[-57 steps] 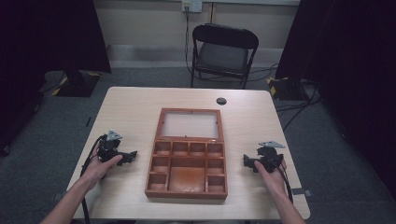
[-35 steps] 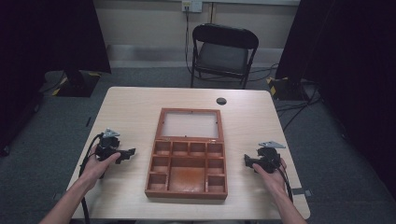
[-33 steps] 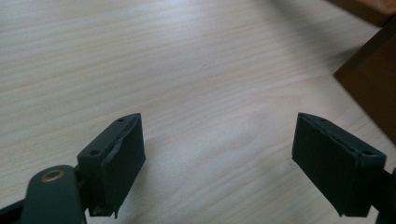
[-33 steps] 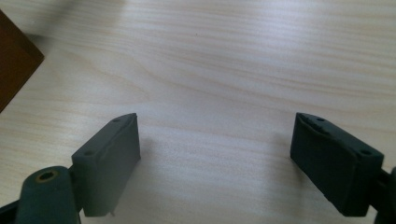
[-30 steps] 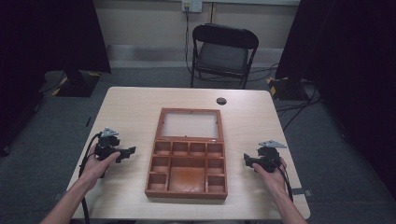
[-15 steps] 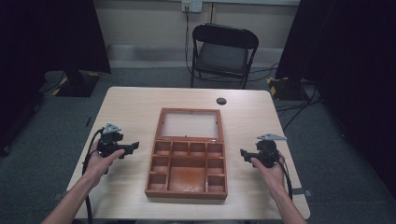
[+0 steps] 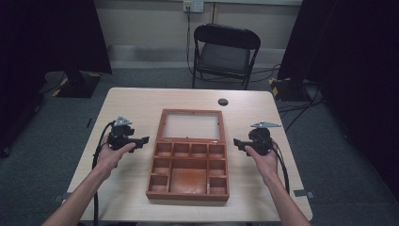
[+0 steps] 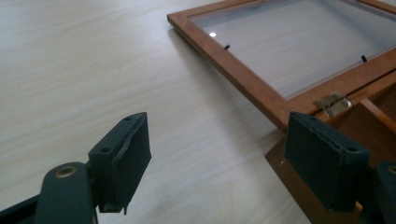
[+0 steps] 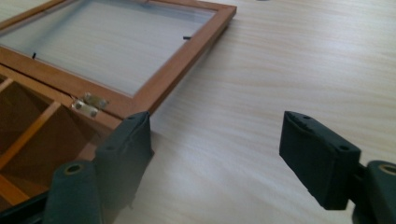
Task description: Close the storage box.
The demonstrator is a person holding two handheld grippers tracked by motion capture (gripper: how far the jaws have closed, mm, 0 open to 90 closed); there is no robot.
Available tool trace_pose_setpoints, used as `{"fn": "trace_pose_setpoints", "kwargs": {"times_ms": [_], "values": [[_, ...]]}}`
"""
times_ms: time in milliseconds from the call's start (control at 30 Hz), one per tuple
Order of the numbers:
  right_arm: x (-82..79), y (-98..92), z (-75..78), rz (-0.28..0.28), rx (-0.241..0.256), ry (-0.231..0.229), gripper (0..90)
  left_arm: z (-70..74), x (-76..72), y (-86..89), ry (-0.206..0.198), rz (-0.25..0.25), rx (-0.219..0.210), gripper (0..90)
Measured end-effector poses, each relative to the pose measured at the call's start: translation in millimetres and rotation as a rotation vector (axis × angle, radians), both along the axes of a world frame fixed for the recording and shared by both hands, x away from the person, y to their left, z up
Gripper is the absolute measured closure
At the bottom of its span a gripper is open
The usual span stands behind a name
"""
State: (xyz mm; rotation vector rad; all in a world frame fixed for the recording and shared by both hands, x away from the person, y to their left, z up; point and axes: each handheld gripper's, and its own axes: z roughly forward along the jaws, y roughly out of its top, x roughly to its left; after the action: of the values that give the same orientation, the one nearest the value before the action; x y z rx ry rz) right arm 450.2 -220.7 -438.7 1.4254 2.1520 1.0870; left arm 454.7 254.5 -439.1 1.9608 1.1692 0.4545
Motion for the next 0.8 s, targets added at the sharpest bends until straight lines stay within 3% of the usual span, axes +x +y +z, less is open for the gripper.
{"fn": "trace_pose_setpoints", "kwargs": {"times_ms": [67,367,433,533,667,800], "values": [[6.6,3.5,0.8,0.019,0.010,0.015,26.6,6.0,6.0,-2.5,-0.003,-0.001,0.003,22.2],[29.5,21.6,11.7,0.041,-0.004,0.001,24.9,15.1,32.7,-11.2,-0.008,-0.031,-0.002,21.8],[35.6,24.3,13.9,0.041,0.000,-0.007,24.5,12.7,38.0,-11.6,0.000,-0.026,-0.032,21.1],[42.5,25.8,13.1,0.037,0.011,-0.008,23.1,7.6,42.9,-12.9,0.022,-0.022,-0.039,19.8],[54.9,30.3,3.0,0.021,0.022,0.025,22.2,-3.4,50.2,-19.7,0.050,-0.027,-0.037,20.9],[63.4,39.8,-11.3,0.022,0.022,0.061,22.1,-16.6,57.2,-26.1,0.093,-0.021,-0.064,20.5]]}}
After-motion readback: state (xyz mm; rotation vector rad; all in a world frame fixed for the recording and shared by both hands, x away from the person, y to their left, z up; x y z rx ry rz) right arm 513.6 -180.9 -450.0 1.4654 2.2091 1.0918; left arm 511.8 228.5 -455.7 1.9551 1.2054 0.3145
